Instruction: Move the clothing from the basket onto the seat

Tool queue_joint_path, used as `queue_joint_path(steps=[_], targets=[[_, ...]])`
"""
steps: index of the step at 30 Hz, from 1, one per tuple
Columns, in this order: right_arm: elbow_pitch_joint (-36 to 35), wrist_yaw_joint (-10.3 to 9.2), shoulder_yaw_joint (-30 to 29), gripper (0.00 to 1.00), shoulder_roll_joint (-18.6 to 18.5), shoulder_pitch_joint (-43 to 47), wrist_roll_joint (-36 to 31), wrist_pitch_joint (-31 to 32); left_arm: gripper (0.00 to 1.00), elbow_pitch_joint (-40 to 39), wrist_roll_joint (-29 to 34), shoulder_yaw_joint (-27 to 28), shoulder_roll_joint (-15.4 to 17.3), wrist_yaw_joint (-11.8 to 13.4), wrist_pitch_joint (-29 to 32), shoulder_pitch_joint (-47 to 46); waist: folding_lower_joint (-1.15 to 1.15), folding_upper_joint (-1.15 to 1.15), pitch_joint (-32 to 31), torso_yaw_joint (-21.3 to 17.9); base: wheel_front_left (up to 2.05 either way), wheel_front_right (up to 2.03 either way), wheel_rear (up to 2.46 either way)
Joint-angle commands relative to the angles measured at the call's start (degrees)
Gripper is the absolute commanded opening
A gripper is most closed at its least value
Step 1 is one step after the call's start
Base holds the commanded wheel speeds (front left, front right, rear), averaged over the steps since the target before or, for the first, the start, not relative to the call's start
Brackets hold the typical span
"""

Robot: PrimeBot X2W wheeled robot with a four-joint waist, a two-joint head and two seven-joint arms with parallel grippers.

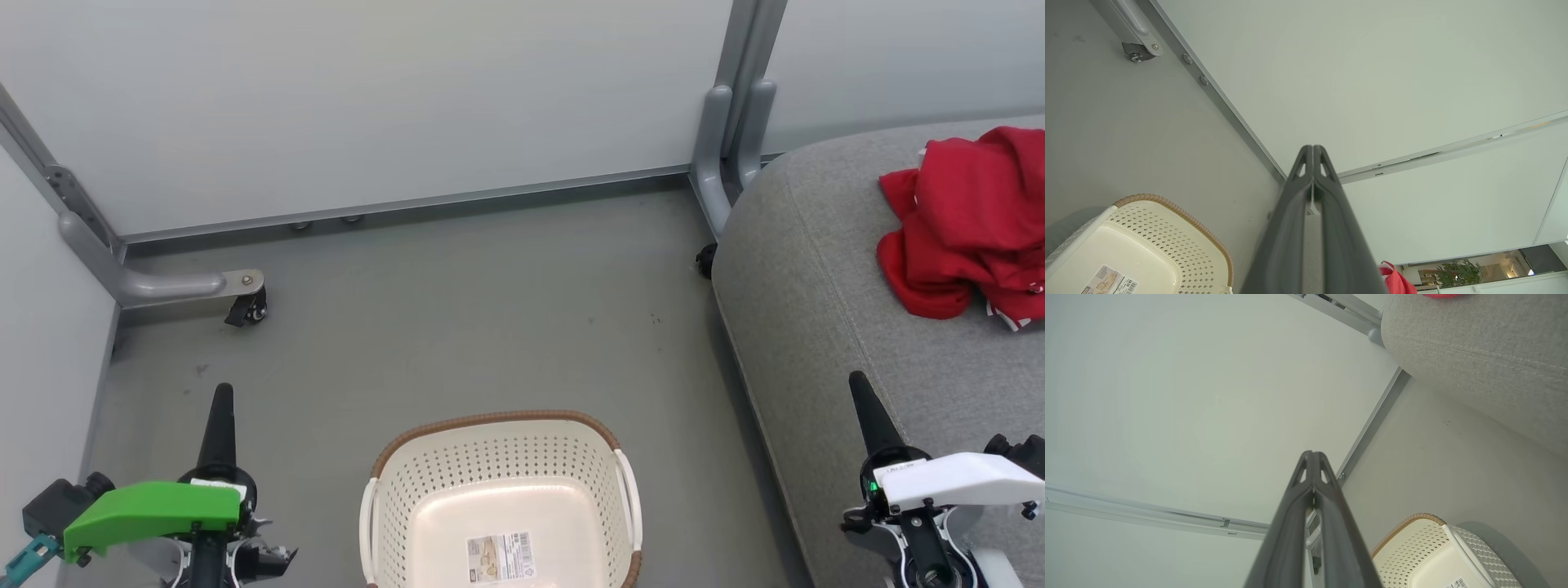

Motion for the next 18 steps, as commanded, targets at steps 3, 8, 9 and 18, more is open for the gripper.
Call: queue_joint_path(steps=[3, 8, 9, 18], targets=[[0.0, -0.03, -0.3, 0.00, -0.6, -1.2, 2.6, 0.7, 0.00, -0.6, -2.5, 0.6, 0.0, -0.3, 0.6, -1.4, 0.00, 0.34, -0.1, -0.1, 0.00, 0.00, 0.00], [0.3, -0.04, -0.3, 0.00, -0.7, -1.4, 5.2, 1.2, 0.00, -0.6, -5.0, 0.9, 0.0, -0.3, 1.3, -1.5, 0.00, 0.36, -0.1, -0.3, 0.00, 0.00, 0.00], [0.3, -0.04, -0.3, 0.00, -0.7, -1.4, 5.7, 1.3, 0.00, -0.6, -5.5, 0.9, 0.0, -0.3, 1.4, -1.6, 0.00, 0.36, -0.1, -0.4, 0.00, 0.00, 0.00], [0.8, -0.04, -0.3, 0.00, -0.9, -1.8, 10.0, 2.3, 0.00, -0.6, -9.6, 1.4, 0.0, -0.4, 2.5, -1.7, 0.00, 0.40, -0.3, -0.7, 0.00, 0.00, 0.00]])
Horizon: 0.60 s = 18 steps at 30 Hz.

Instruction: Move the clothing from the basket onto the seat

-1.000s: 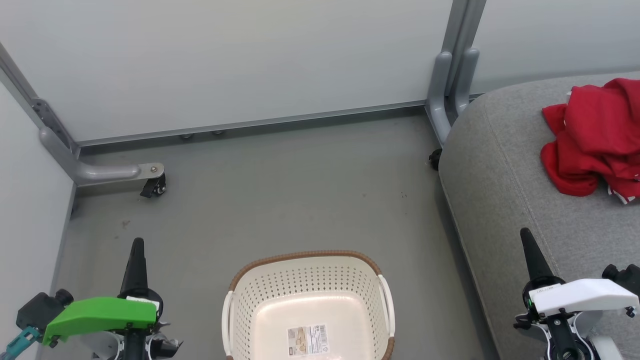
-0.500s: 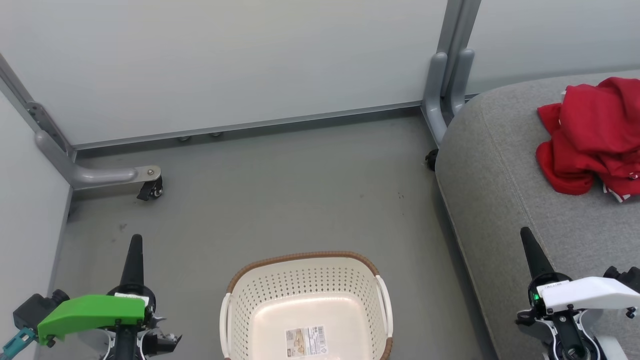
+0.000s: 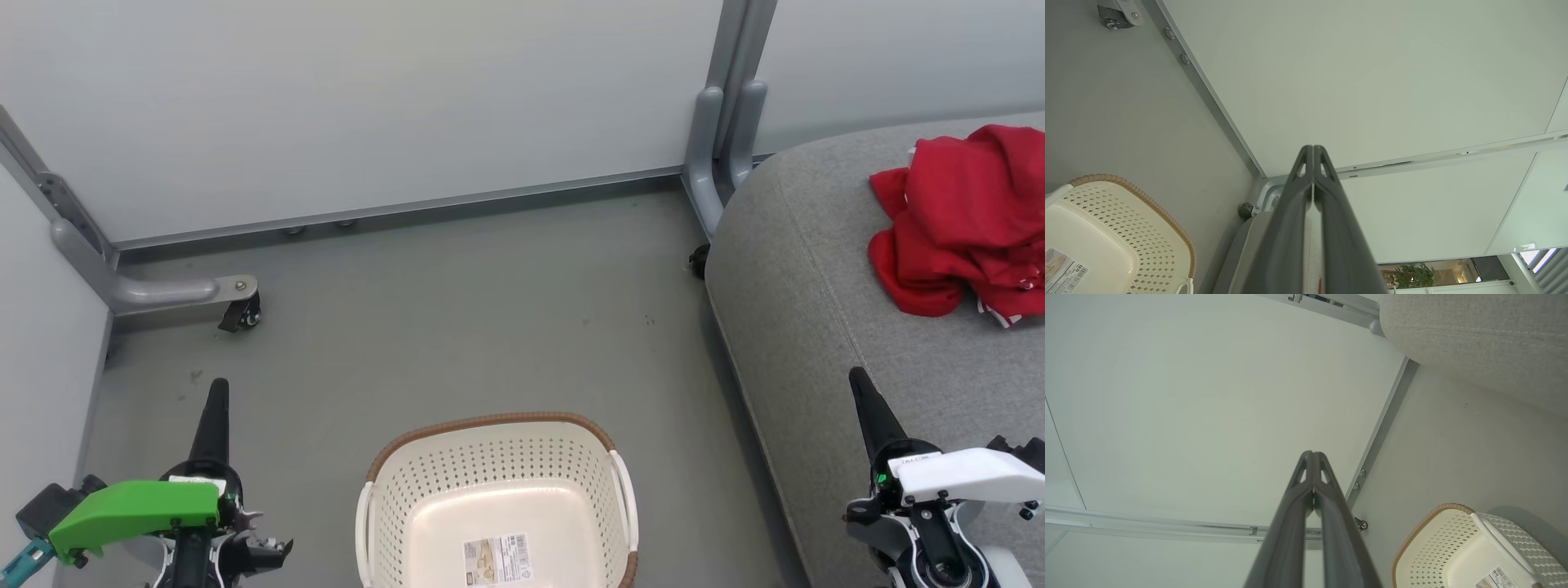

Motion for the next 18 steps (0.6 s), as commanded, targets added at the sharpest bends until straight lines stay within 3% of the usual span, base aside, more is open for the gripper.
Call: queue_joint_path(steps=[1, 18], targets=[[0.0, -0.04, -0.2, 0.00, -0.4, -1.0, 1.4, 0.3, 0.00, -0.4, -1.5, 0.3, 0.0, -0.3, 0.3, -1.2, 0.00, 0.40, 0.0, -0.1, 0.00, 0.00, 0.00], [0.8, -0.05, -0.2, 0.00, -0.8, -1.4, 8.8, 1.9, 0.00, -0.4, -8.6, 1.2, 0.0, -0.3, 2.2, -1.5, 0.00, 0.48, -0.3, -0.7, 0.00, 0.00, 0.00]])
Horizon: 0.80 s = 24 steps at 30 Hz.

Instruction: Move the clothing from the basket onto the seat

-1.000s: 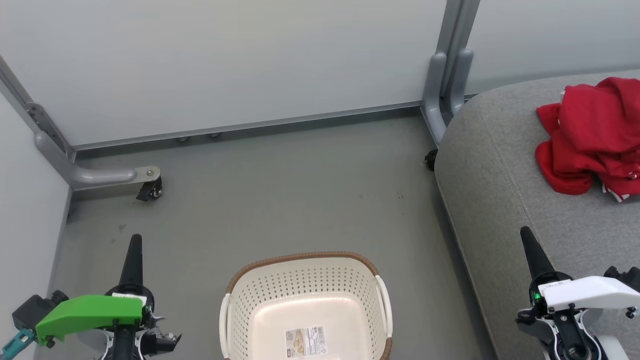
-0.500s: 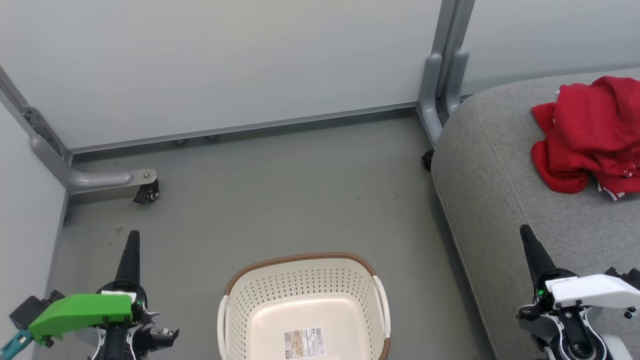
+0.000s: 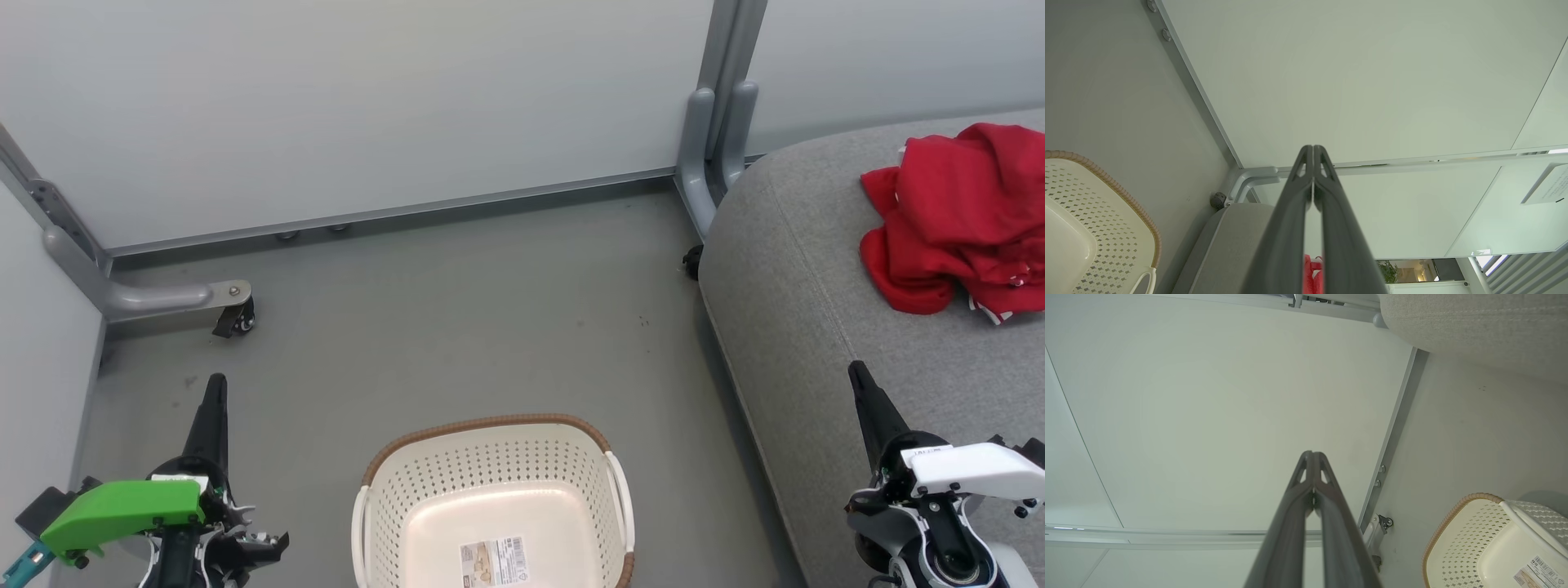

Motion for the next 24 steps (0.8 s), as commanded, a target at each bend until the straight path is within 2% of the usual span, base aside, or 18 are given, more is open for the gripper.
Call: queue_joint_path(steps=[1, 11, 24], targets=[[0.1, -0.05, -0.2, 0.00, -0.4, -0.5, 1.2, 0.3, 0.00, -0.2, -1.3, 0.4, 0.0, -0.2, 0.3, -1.1, 0.00, 0.48, 0.0, -0.1, 0.00, 0.00, 0.00], [0.5, -0.06, -0.1, 0.00, -0.6, -0.9, 5.1, 1.2, 0.00, -0.2, -5.0, 0.8, 0.0, -0.3, 1.3, -1.2, 0.00, 0.52, -0.2, -0.4, 0.00, 0.00, 0.00], [0.5, -0.06, 0.1, 0.00, -0.8, -0.8, 5.1, 0.9, 0.00, -0.2, -4.8, 0.8, 0.0, -0.3, 1.3, -1.1, 0.00, 0.52, -0.2, -0.5, 0.00, 0.00, 0.00]])
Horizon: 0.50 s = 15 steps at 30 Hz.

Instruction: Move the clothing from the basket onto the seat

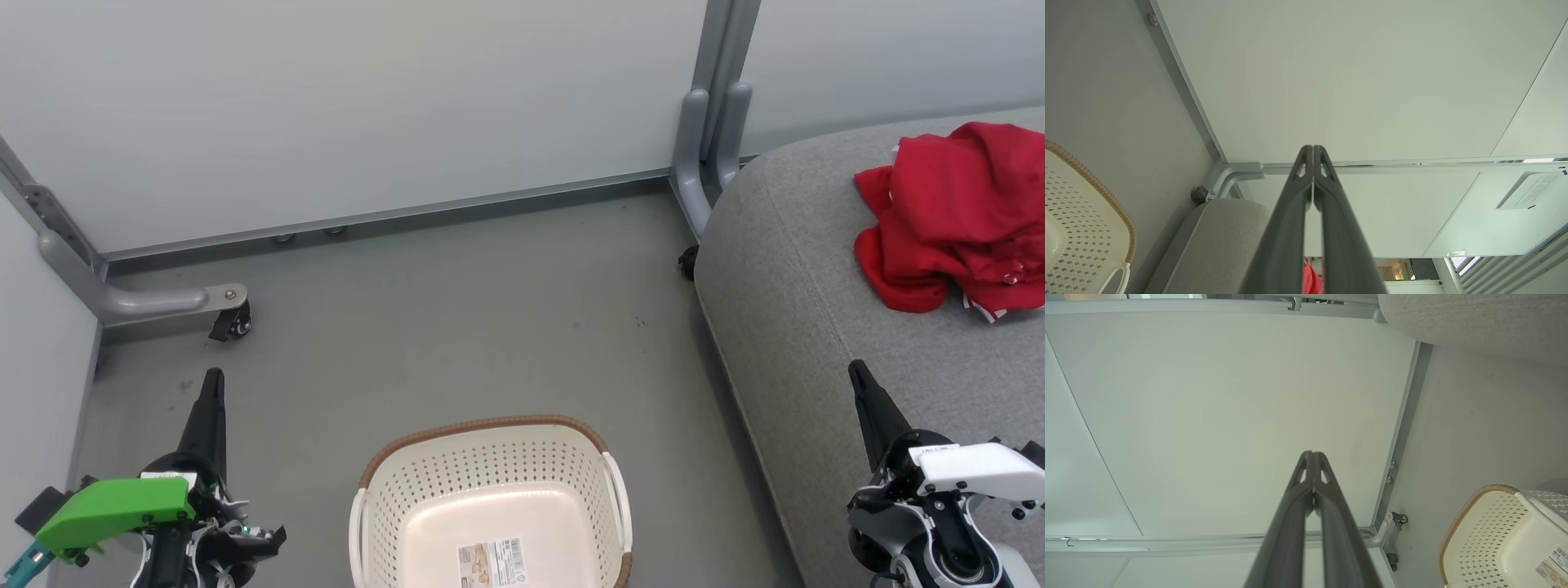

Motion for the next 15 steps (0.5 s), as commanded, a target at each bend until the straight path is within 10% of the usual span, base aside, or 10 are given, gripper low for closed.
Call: queue_joint_path(steps=[1, 15], targets=[[0.1, -0.06, 0.0, 0.00, -0.4, -0.6, 0.3, -0.1, 0.00, -0.1, -0.1, 0.2, 0.0, -0.2, 0.2, -0.6, 0.00, 0.52, 0.0, 0.0, 0.00, 0.00, 0.00], [0.0, -0.06, 0.2, 0.00, -0.5, -0.5, 0.4, -0.3, 0.00, -0.1, -0.1, 0.2, 0.0, -0.2, 0.2, -0.6, 0.00, 0.52, 0.0, 0.0, 0.00, 0.00, 0.00]])
